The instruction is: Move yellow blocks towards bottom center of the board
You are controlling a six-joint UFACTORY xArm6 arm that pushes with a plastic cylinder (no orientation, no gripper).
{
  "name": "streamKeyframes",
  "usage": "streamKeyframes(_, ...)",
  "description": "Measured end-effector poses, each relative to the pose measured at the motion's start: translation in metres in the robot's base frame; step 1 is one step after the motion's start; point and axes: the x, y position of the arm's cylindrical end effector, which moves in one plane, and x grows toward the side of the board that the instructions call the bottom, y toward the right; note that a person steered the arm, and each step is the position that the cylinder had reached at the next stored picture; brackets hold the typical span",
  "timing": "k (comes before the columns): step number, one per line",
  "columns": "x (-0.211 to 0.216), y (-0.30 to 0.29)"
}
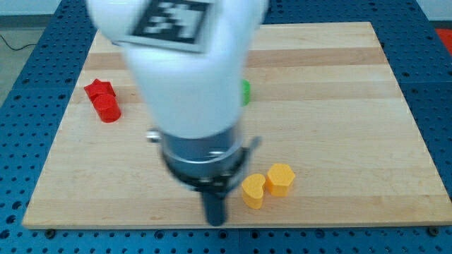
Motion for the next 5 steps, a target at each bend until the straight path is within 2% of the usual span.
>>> streamKeyframes(1, -0.001, 0.065)
streamKeyframes(2, -0.001, 0.096)
streamKeyframes(4, -0.009, 0.047)
streamKeyframes(5, -0.015, 0.044)
